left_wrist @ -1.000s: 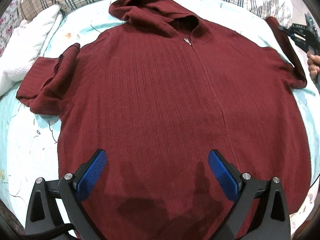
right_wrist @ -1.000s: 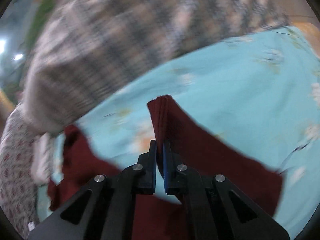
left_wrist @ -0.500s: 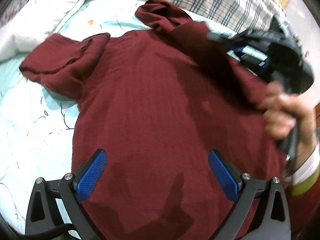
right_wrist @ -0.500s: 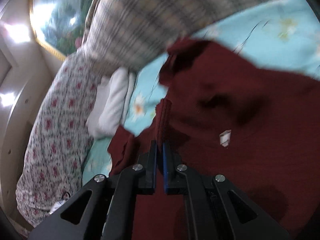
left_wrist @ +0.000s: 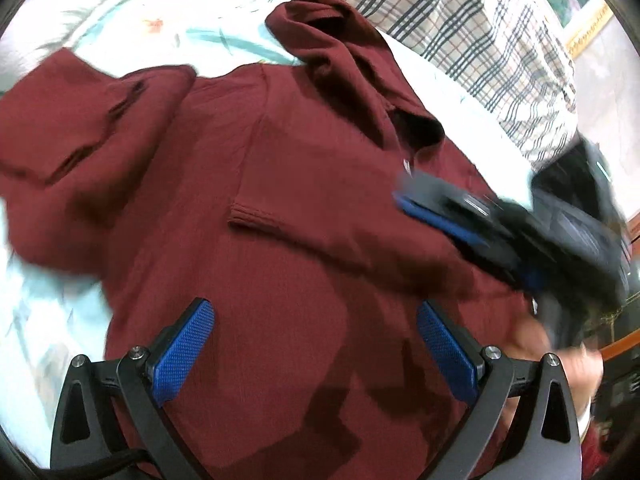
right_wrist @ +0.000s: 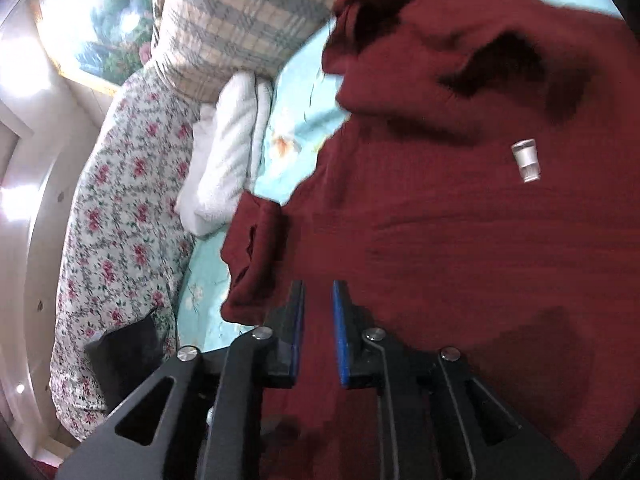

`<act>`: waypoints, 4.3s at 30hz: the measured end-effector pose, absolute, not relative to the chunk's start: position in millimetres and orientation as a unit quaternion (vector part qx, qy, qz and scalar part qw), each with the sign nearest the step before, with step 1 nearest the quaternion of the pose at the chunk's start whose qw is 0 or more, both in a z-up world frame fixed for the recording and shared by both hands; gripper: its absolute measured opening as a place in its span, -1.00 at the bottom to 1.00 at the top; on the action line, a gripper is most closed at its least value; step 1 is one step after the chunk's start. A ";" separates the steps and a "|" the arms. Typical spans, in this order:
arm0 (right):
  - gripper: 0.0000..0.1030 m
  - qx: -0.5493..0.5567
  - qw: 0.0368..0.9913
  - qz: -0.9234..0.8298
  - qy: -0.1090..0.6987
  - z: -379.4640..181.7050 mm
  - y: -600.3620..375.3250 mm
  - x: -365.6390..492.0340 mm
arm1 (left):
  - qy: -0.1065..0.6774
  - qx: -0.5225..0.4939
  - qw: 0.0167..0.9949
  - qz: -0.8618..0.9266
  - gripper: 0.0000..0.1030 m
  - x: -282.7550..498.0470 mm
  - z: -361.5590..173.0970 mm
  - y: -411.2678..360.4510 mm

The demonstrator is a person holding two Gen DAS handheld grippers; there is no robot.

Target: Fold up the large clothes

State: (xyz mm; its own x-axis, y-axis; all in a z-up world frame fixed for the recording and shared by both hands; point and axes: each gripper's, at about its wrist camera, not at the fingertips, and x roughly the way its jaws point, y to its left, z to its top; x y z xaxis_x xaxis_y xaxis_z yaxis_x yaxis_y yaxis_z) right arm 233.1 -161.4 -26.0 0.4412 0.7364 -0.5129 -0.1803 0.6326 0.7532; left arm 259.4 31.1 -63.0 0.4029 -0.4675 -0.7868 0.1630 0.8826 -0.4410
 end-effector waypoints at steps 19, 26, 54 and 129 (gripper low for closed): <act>-0.66 0.332 0.879 0.018 0.343 24.2 -371.1 115.6 | 0.413 -0.101 0.898 -0.115 -0.91 281.8 -39.1 44.2; 0.06 0.283 0.870 0.008 0.402 -4.0 -386.0 171.7 | 0.407 -0.127 0.902 -0.076 -0.91 277.8 -42.4 66.9; -0.72 0.209 0.863 -0.003 0.460 -26.1 -354.5 178.3 | 0.432 -0.132 0.888 -0.085 -0.77 262.8 -55.7 73.6; -0.03 0.258 0.851 0.091 0.449 -23.8 -301.8 179.5 | 0.435 -0.080 0.893 -0.087 0.35 213.9 -45.5 40.6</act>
State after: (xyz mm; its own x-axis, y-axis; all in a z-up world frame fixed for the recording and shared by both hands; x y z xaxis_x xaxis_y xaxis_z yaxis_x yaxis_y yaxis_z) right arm 179.5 -301.8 -23.8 0.5799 0.3869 -0.7169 0.0762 0.8504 0.5206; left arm 213.9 40.6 -45.5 0.6070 -0.2252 -0.7622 0.0857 0.9720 -0.2189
